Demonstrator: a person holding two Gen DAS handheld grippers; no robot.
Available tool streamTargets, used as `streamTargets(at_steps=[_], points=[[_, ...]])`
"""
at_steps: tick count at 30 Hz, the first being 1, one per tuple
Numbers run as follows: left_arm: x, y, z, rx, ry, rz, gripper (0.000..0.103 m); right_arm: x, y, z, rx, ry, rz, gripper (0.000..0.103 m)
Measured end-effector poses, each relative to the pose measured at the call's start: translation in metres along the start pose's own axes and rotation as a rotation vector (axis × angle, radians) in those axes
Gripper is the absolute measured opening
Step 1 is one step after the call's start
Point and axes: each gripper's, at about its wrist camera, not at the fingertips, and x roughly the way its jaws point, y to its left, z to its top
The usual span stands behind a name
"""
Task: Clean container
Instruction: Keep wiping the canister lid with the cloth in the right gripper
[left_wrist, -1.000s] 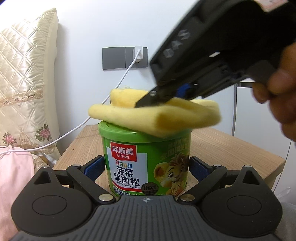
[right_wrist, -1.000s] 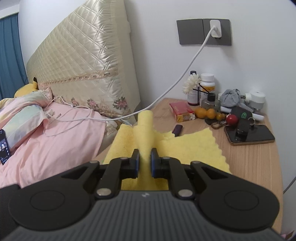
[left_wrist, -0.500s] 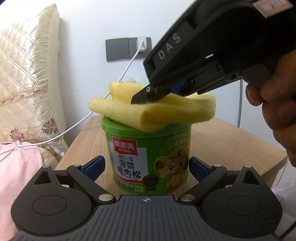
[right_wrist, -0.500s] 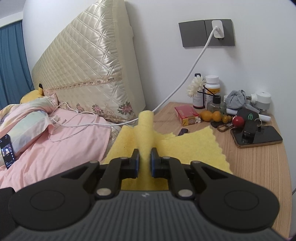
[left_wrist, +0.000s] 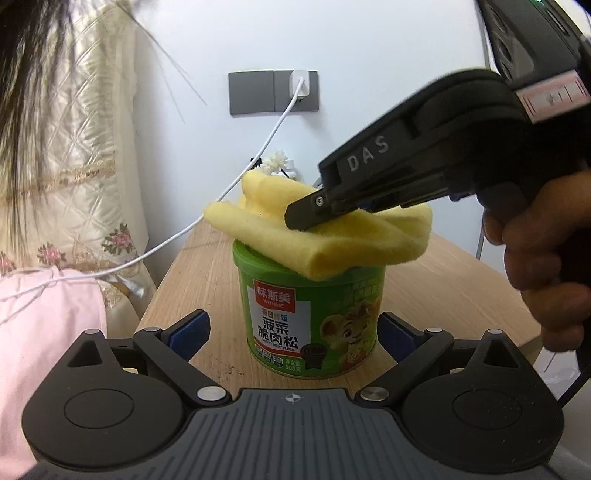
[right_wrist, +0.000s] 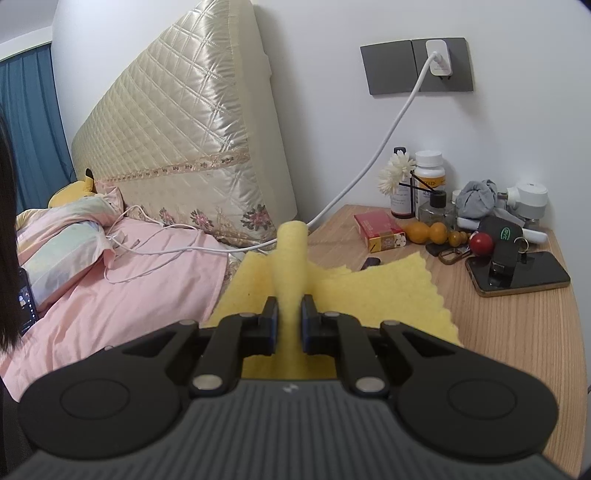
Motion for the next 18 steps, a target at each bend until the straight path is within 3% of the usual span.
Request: streamTargets(at_steps=[7,18], points=[[-0.001,0.011,0.008,-0.039,-0.015,0.006,0.098,0.0,-0.001,-0.001,0.007,-0.004,0.0,0.013],[0.007,0.011,0.012,-0.019,0.006,0.005,0.098,-0.001,-0.002,-0.002,0.014,-0.008,0.0,0.013]])
